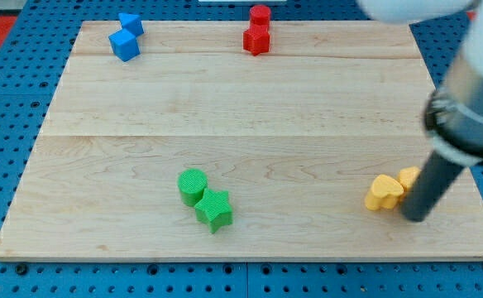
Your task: Place the yellow heart towards the bottom right side of the green blocks
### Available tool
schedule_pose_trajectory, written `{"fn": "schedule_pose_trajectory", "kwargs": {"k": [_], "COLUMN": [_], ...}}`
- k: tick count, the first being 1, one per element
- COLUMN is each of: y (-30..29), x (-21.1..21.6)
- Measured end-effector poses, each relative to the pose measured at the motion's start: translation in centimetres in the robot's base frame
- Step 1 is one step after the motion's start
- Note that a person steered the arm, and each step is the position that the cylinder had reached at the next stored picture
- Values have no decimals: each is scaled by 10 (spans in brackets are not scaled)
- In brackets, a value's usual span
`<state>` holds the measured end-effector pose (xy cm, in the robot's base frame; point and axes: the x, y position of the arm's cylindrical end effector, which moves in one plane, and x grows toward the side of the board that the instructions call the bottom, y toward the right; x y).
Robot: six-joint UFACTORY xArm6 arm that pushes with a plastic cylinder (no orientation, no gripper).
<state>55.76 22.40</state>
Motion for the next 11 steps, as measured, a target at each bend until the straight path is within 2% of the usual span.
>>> {"fn": "schedule_pose_trajectory", "kwargs": {"k": [2,3,4,6,8,10,11], "y": [53,53,10,-146,-162,-201,-129], "x": [-51,-35,-22,9,-12,-25,-25]}}
